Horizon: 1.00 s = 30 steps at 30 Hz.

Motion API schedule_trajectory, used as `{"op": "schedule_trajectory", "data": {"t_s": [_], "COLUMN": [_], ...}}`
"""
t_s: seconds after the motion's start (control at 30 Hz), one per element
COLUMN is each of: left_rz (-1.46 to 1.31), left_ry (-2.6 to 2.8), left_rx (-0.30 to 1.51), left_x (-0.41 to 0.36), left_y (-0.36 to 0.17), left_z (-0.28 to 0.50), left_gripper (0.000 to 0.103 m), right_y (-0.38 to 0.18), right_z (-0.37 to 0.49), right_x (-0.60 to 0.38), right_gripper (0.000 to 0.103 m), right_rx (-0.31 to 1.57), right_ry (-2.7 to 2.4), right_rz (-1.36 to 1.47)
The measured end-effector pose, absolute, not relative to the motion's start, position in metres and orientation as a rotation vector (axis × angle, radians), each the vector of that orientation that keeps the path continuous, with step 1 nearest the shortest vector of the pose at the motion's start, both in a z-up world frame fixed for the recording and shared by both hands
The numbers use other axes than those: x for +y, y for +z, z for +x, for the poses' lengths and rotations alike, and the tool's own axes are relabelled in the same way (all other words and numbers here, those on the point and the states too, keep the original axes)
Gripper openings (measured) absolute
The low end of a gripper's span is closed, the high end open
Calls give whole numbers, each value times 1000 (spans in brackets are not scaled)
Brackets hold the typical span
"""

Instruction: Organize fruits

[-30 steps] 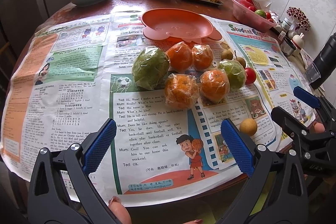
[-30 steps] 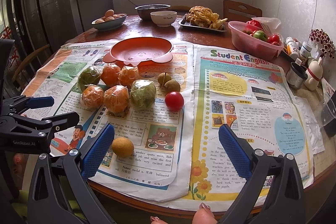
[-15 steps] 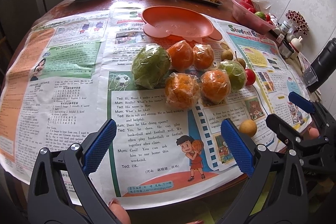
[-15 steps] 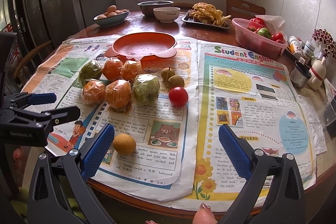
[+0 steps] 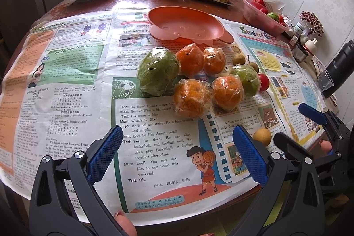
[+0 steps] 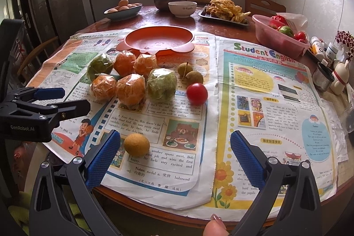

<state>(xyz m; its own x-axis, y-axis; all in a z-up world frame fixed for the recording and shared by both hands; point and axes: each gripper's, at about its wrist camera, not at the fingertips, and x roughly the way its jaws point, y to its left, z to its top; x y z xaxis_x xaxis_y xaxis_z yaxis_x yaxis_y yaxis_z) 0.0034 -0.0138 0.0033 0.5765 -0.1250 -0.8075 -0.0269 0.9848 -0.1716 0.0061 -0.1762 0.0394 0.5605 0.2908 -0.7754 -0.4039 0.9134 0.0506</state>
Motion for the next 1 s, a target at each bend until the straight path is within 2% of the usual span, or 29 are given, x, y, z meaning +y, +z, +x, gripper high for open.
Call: {"op": "schedule_trajectory", "data": {"t_s": [0.77, 0.9, 0.97, 1.0], "left_rz": [-146, -139, -137, -134], "left_ry": [-73, -80, -88, -90], "left_rx": [978, 977, 977, 978], "left_x": [-19, -20, -20, -20], "left_y": [-9, -10, -11, -11], "left_z": [20, 23, 25, 26], "left_gripper": [94, 89, 85, 82], "right_y": [23, 21, 20, 20], "right_z": [10, 8, 7, 7], "right_x": [-166, -162, -161, -160], "right_gripper": [99, 98, 94, 81], "right_rx": [937, 937, 937, 937], "right_ry": [455, 483, 494, 498], "right_rz": [-150, -163, -166, -169]}}
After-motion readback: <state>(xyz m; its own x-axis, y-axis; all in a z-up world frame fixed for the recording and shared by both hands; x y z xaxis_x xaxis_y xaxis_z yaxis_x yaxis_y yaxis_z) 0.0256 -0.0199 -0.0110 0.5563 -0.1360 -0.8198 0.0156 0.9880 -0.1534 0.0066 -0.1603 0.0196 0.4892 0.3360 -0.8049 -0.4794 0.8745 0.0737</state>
